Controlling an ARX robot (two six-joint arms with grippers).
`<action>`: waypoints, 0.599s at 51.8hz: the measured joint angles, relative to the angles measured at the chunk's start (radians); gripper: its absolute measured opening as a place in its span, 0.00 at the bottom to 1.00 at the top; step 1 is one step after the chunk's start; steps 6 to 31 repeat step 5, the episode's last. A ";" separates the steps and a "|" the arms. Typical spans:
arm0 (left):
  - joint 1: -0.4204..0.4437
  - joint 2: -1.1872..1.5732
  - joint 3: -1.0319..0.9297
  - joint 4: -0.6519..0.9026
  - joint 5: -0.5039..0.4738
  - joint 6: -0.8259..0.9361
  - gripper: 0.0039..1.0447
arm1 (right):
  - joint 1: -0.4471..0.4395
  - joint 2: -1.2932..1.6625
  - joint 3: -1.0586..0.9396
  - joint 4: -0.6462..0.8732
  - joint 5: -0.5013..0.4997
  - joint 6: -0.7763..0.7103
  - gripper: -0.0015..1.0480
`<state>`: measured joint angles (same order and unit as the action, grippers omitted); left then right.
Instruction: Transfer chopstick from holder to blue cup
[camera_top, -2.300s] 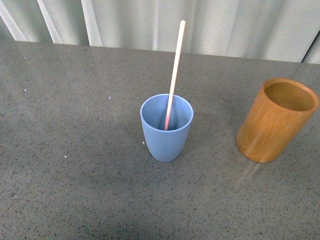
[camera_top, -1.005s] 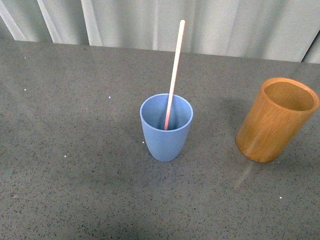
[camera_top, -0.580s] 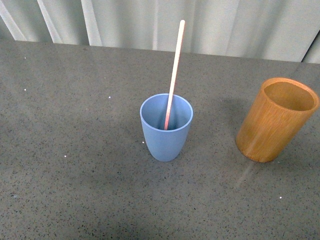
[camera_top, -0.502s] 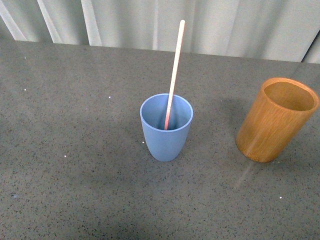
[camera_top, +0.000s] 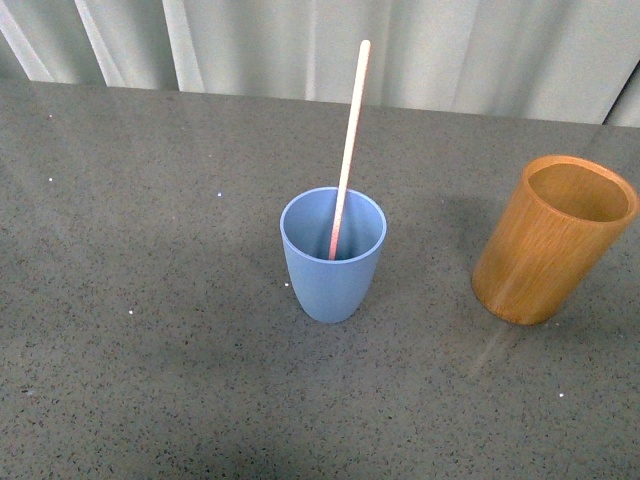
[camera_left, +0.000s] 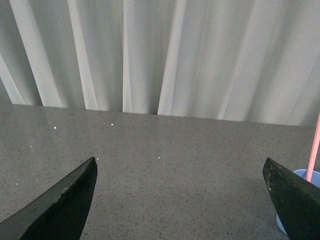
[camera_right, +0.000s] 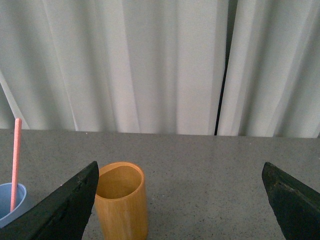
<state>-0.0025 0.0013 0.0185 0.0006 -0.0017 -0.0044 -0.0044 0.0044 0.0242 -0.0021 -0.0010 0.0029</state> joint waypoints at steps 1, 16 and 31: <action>0.000 0.000 0.000 0.000 0.000 0.000 0.94 | 0.000 0.000 0.000 0.000 0.000 0.000 0.90; 0.000 0.000 0.000 0.000 0.000 0.000 0.94 | 0.000 0.000 0.000 0.000 0.000 0.000 0.90; 0.000 0.000 0.000 0.000 0.000 0.000 0.94 | 0.000 0.000 0.000 0.000 0.000 0.000 0.90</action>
